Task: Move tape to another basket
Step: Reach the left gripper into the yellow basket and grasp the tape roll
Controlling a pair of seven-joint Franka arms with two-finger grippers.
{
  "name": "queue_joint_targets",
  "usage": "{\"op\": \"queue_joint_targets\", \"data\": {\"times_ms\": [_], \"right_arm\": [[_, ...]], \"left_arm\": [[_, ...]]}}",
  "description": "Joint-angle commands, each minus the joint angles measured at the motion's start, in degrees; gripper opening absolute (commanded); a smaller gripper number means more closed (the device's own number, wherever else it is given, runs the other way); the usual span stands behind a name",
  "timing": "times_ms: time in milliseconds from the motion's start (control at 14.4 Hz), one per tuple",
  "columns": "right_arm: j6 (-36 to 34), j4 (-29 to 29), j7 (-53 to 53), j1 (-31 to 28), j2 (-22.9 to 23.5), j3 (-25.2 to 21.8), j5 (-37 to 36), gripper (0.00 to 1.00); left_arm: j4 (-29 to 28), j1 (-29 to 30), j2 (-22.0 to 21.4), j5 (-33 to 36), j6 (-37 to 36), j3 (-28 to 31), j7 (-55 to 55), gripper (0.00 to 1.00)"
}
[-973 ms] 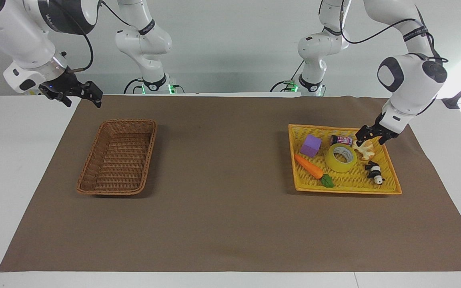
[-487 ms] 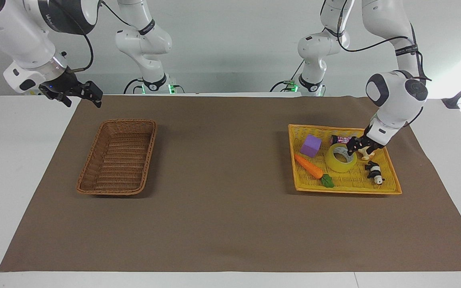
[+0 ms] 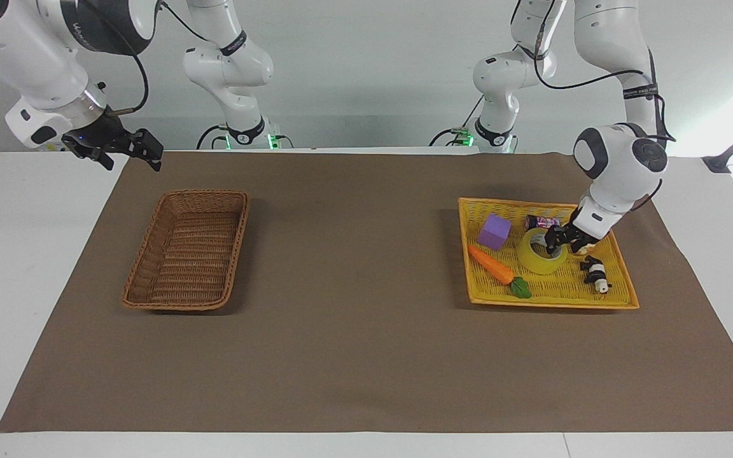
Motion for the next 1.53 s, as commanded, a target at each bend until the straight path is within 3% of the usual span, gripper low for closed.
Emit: {"op": "queue_joint_targets", "data": {"times_ms": [0,70,139,209,487,695,834,1043,1460], "right_arm": [[-0.52,-0.43,0.04,-0.29,-0.59,0.15,0.66,1.0],[-0.52,-0.43,0.04,-0.29,-0.68,0.15,0.66,1.0],[-0.52,-0.43,0.04,-0.29,-0.59,0.15,0.66,1.0],[-0.52,-0.43,-0.04,-0.29,-0.68,0.15,0.66,1.0],[-0.52,-0.43,0.04,-0.29,-0.68,0.15,0.66,1.0],[-0.52,-0.43,0.04,-0.29,-0.68,0.15,0.66,1.0],[-0.52,-0.43,0.04,-0.29,-0.59,0.15,0.66,1.0],[-0.52,-0.43,0.04,-0.29,-0.68,0.15,0.66,1.0],[-0.52,-0.43,0.04,-0.29,-0.59,0.15,0.66,1.0]], "left_arm": [[-1.28,-0.53,-0.54,0.68,1.89,0.39,-0.31,0.25],[-1.28,-0.53,-0.46,0.68,1.89,0.39,-0.31,0.1],[-1.37,-0.53,-0.46,0.68,1.98,0.39,-0.31,0.02],[-1.46,-0.53,-0.54,0.68,1.81,0.3,-0.4,0.0],[1.6,-0.45,-0.37,0.42,-1.43,0.39,-0.4,0.0],[12.04,0.08,0.25,-0.72,-13.44,0.39,-0.4,0.0],[16.37,0.08,-0.1,-4.13,-17.95,0.39,-1.44,0.0],[17.44,-0.62,-2.12,-9.75,-19.55,0.04,-7.05,0.0],[17.35,-16.41,-3.18,-19.52,-17.54,-0.14,-27.61,0.0]]}}
